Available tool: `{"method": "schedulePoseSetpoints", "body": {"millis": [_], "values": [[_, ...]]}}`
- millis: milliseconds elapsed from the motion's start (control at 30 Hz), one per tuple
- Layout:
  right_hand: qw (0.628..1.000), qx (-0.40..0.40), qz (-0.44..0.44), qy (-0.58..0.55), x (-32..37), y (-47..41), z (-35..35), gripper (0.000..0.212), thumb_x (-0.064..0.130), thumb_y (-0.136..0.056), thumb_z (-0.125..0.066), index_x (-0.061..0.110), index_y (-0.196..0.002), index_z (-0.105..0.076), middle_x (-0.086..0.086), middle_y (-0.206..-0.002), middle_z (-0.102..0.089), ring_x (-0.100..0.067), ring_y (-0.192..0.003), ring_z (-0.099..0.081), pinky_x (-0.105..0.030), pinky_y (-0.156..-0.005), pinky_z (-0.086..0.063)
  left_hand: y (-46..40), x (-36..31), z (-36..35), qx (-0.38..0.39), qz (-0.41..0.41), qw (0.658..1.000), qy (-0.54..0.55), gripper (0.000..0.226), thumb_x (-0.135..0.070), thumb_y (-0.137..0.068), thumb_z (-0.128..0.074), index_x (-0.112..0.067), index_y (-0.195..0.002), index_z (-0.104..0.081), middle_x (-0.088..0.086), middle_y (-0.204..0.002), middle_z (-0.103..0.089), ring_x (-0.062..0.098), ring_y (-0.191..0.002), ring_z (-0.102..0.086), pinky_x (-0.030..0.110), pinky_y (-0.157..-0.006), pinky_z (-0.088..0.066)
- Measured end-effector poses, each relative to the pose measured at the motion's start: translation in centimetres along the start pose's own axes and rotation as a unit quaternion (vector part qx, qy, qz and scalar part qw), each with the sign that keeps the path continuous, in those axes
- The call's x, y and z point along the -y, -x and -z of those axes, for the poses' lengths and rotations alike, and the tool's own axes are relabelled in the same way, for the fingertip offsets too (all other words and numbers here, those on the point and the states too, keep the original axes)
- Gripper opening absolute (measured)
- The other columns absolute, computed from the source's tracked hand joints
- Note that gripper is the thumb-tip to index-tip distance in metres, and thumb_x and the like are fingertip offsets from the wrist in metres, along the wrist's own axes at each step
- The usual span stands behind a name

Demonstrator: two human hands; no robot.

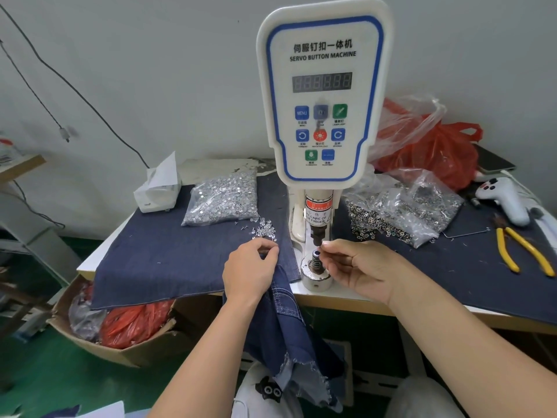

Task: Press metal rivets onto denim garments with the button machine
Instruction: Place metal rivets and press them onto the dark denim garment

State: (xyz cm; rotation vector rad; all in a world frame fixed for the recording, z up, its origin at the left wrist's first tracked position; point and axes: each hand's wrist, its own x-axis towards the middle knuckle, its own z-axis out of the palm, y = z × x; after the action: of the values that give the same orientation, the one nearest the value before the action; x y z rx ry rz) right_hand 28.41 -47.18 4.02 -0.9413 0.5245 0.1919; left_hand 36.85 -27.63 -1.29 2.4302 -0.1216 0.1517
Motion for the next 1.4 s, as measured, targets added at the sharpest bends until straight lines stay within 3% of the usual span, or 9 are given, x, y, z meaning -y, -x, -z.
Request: {"method": "schedulePoseSetpoints", "body": {"millis": [367,467,633,733,800,867,1200,1300,1400], "values": [[0.999,0.037,-0.001,-0.021,0.0,0.6,-0.1,0.019,0.001,-0.092,-0.067,-0.007,-0.077,-0.076,-0.015,-0.075,-0.071,-0.014,-0.058,-0.069,-0.021,-0.049,-0.057,0.5,0.0,0.4,-0.003,-0.023,0.998,0.063,0.012,-0.040,-0.100,-0.068,-0.037,-0.104,-0.078,-0.018,-0.106,-0.075,0.007,-0.100,-0.065,0.029,-0.084,-0.048],[0.999,0.046,0.005,-0.022,0.1,0.8,0.0,0.014,0.001,-0.096,-0.064,-0.009,-0.092,-0.072,-0.016,-0.078,-0.072,-0.015,-0.060,-0.068,-0.021,-0.051,-0.058,1.1,-0.1,1.0,0.005,-0.034,0.993,0.110,0.013,-0.036,-0.100,-0.069,-0.030,-0.103,-0.081,-0.018,-0.104,-0.076,0.005,-0.099,-0.067,0.030,-0.089,-0.052],[0.993,0.012,0.081,0.088,-0.1,1.3,1.3,0.017,0.008,-0.093,-0.071,-0.004,-0.103,-0.077,-0.012,-0.082,-0.074,-0.013,-0.063,-0.066,-0.021,-0.056,-0.057,3.1,-1.3,1.5,0.055,-0.049,0.982,0.176,0.010,-0.039,-0.098,-0.074,-0.034,-0.094,-0.081,-0.024,-0.087,-0.077,-0.005,-0.087,-0.068,0.015,-0.078,-0.049],[0.912,-0.074,0.262,0.307,-1.0,1.8,1.9,0.010,0.010,-0.093,-0.070,0.012,-0.097,-0.079,0.001,-0.072,-0.075,-0.010,-0.063,-0.067,-0.018,-0.059,-0.055,4.3,-2.3,1.7,0.104,-0.038,0.968,0.227,0.013,-0.042,-0.096,-0.076,-0.033,-0.090,-0.083,-0.024,-0.087,-0.077,-0.006,-0.086,-0.071,0.007,-0.071,-0.047],[0.831,-0.071,0.355,0.422,-1.8,2.1,1.8,0.012,0.014,-0.090,-0.076,0.025,-0.092,-0.080,0.014,-0.078,-0.076,-0.002,-0.067,-0.069,-0.015,-0.067,-0.055,4.9,-3.0,1.8,0.138,-0.024,0.955,0.261,0.014,-0.042,-0.095,-0.076,-0.033,-0.087,-0.084,-0.019,-0.085,-0.079,-0.006,-0.083,-0.071,0.006,-0.068,-0.047],[0.790,-0.052,0.398,0.463,-2.5,2.3,1.5,0.016,0.018,-0.087,-0.080,0.033,-0.090,-0.078,0.023,-0.085,-0.075,-0.001,-0.076,-0.071,-0.014,-0.072,-0.054,5.3,-3.7,2.0,0.168,-0.013,0.943,0.286,0.016,-0.041,-0.096,-0.075,-0.034,-0.085,-0.085,-0.015,-0.084,-0.079,-0.005,-0.081,-0.071,0.006,-0.068,-0.047],[0.708,-0.052,0.495,0.501,-3.2,2.1,1.3,0.013,0.013,-0.084,-0.082,0.024,-0.090,-0.080,0.017,-0.087,-0.075,-0.001,-0.079,-0.070,-0.013,-0.073,-0.053,5.5,-4.1,3.0,0.253,0.059,0.908,0.329,0.020,-0.045,-0.097,-0.073,-0.032,-0.089,-0.086,-0.010,-0.093,-0.081,-0.002,-0.086,-0.074,0.016,-0.076,-0.051],[0.706,-0.069,0.488,0.509,-2.6,1.5,1.5,0.007,0.014,-0.085,-0.081,0.021,-0.086,-0.079,0.016,-0.080,-0.074,0.000,-0.075,-0.069,-0.007,-0.070,-0.048,5.5,-3.9,2.9,0.239,0.054,0.911,0.333,0.021,-0.046,-0.101,-0.068,-0.037,-0.093,-0.085,-0.013,-0.094,-0.081,-0.004,-0.088,-0.073,0.012,-0.075,-0.050],[0.705,-0.094,0.461,0.531,-1.5,0.6,1.6,0.006,0.016,-0.087,-0.078,0.021,-0.085,-0.079,0.016,-0.078,-0.073,0.003,-0.079,-0.067,-0.002,-0.070,-0.043,5.2,-3.3,2.7,0.202,0.071,0.919,0.331,0.023,-0.046,-0.104,-0.062,-0.039,-0.094,-0.082,-0.014,-0.093,-0.079,0.000,-0.088,-0.072,0.022,-0.082,-0.049]]}}
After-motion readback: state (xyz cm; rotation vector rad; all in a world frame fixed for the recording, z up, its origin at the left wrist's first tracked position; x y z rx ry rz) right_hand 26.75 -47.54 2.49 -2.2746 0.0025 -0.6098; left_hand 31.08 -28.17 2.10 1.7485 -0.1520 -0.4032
